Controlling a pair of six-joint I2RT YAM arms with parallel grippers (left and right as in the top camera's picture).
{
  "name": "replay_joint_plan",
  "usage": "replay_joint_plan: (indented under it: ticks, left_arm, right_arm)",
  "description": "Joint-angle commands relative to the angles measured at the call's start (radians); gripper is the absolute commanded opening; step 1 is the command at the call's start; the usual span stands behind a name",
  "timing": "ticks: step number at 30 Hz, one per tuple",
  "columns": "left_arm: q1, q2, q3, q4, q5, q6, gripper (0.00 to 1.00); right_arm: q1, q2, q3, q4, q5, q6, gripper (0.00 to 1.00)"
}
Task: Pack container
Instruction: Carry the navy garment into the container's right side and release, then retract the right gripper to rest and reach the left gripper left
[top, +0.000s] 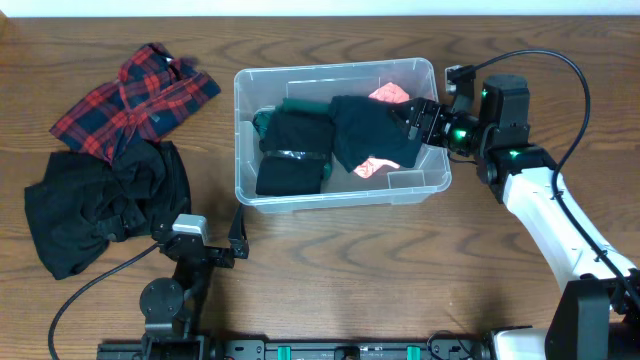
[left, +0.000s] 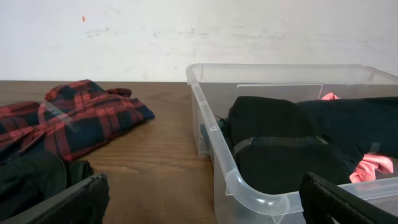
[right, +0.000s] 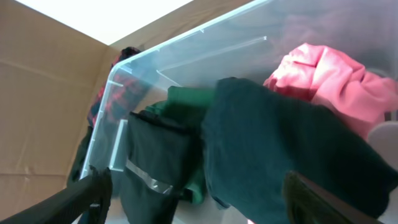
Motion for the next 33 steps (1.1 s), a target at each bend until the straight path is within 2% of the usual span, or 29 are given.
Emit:
replay_joint_plan:
  ticks: [1, 9, 12, 16, 21, 22, 24, 25, 30, 33]
  left_arm:
    - [-0.003, -0.001, -0.019, -0.032, 0.006, -0.002, 0.98]
    - [-0.003, -0.001, -0.019, -0.032, 0.006, -0.002, 0.98]
    - [-0.003, -0.001, -0.019, -0.032, 0.006, -0.002, 0.98]
    - [-0.003, -0.001, -0.019, -0.032, 0.006, -0.002, 0.98]
    - [-0.003, -0.001, -0.019, -0.032, 0.006, -0.002, 0.98]
    - [-0.003, -0.001, -0.019, -0.032, 0.006, -0.002, 0.98]
    - [-0.003, -0.001, -0.019, -0.032, 0.006, -0.002, 0.98]
    - [-0.003, -0.001, -0.019, -0.032, 0.006, -0.002, 0.98]
    - [-0.003, -0.001, -0.019, -0.031, 0.005, -0.001, 0.98]
    - [-0.003, -0.001, -0.019, -0.029, -0.032, 0.01, 0.98]
  right_arm:
    - [0.001, 0.003, 0.038, -0.003, -0.009, -0.109, 0.79]
    - [0.054, 0.003, 0.207, -0.219, -0.005, -0.343, 0.47]
    - [0.114, 0.003, 0.246, -0.27, 0.045, -0.362, 0.45]
    - [0.1, 0.003, 0.262, -0.272, 0.063, -0.287, 0.51]
    - [-0.043, 0.002, 0.262, -0.295, 0.06, -0.21, 0.64]
    - [-0.082, 0.002, 0.262, -0.306, 0.062, -0.211, 0.7]
    - [-0.15, 0.002, 0.262, -0.333, 0.1, -0.212, 0.95]
    - [-0.188, 0.002, 0.262, -0.352, 0.159, -0.212, 0.99]
    - [-0.34, 0.005, 0.262, -0.454, 0.604, -0.242, 0.99]
    - [-0.405, 0.007, 0.261, -0.472, 0.705, -0.222, 0.99]
